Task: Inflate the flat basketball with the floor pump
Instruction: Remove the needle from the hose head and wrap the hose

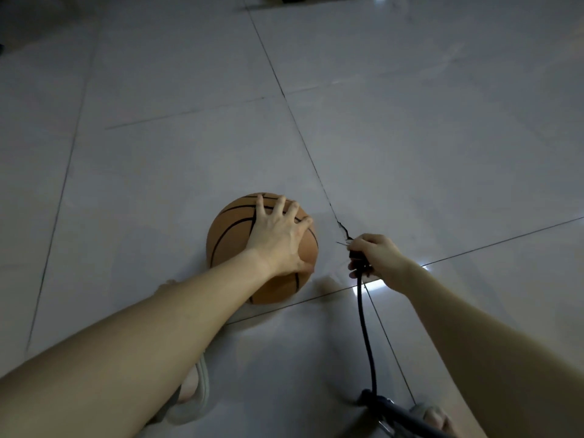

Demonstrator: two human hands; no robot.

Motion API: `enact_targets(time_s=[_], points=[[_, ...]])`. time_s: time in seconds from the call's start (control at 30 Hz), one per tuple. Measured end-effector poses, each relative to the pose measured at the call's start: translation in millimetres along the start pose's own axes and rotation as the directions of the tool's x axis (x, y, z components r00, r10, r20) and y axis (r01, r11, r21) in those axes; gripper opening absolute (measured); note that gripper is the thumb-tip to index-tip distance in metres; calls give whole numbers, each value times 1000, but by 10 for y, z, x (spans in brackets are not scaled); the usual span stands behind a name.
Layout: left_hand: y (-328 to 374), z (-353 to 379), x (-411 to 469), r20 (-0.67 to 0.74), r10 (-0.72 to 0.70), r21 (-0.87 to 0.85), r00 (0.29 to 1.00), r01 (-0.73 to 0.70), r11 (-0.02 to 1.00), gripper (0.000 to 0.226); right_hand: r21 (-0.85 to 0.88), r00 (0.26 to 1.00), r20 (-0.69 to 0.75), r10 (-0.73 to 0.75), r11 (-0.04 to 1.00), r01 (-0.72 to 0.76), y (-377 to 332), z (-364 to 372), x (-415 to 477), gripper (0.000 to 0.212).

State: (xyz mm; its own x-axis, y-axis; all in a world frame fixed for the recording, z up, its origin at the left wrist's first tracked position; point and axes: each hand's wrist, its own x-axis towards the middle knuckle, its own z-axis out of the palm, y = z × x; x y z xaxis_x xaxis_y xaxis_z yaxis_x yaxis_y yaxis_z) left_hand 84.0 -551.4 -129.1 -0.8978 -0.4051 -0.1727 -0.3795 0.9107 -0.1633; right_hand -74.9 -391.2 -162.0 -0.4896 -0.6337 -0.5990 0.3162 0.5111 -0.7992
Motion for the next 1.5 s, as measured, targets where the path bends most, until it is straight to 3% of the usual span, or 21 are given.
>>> enact_targets(time_s=[0.23,0.3,0.37,0.5,0.6,0.67,0.73,0.83,0.9,0.97,1.07,1.2,1.3,1.4,1.5], points=[[-176,-105,-283,8,31,-179,999,-29,983,101,-90,992,121,21,996,-10,-163,120,-440,10],[-258,-92,-418,21,-69,-223,997,72,972,111,-148,987,153,53,989,-30,-160,202,-556,11],[-296,-42,-517,132,-153,-312,979,188,931,122,-169,984,161,72,985,-45,-152,311,-630,21],[-252,-36,-528,191,-99,-285,977,152,946,126,-183,977,202,70,982,-33,-125,598,-728,42],[-211,-102,-479,189,-93,-271,978,143,952,125,-233,973,218,74,972,-22,-136,682,-815,42],[-205,-116,-521,156,-90,-274,984,131,953,119,-255,975,210,75,967,-19,-170,649,-892,36],[-181,-170,-611,57,-95,-385,994,110,916,102,-263,980,187,69,964,-18,-213,568,-966,32],[-63,-388,-762,-79,-113,-668,990,31,743,62,-250,985,163,61,968,-18,-267,468,-1109,21],[85,-579,-817,33,-42,-789,999,52,612,45,-212,986,157,48,977,-14,-301,425,-1243,18],[277,-732,-873,191,109,-838,976,104,535,49,-184,990,142,18,983,9,-324,374,-1384,22],[557,-841,-1010,238,206,-850,949,101,517,61,-202,994,106,-33,978,54,-300,305,-1614,24],[817,-875,-1155,127,151,-783,980,6,622,38,-303,996,85,-11,952,36,-200,260,-1932,25],[874,-895,-1226,118,133,-769,984,6,639,23,-502,998,58,-11,864,39,-221,146,-2165,27],[836,-918,-1252,156,80,-756,985,66,651,19,-742,998,57,-13,669,51,-284,-114,-2448,37],[776,-954,-1289,238,102,-830,966,148,537,13,-861,994,93,49,506,55,-264,-298,-2719,51]])
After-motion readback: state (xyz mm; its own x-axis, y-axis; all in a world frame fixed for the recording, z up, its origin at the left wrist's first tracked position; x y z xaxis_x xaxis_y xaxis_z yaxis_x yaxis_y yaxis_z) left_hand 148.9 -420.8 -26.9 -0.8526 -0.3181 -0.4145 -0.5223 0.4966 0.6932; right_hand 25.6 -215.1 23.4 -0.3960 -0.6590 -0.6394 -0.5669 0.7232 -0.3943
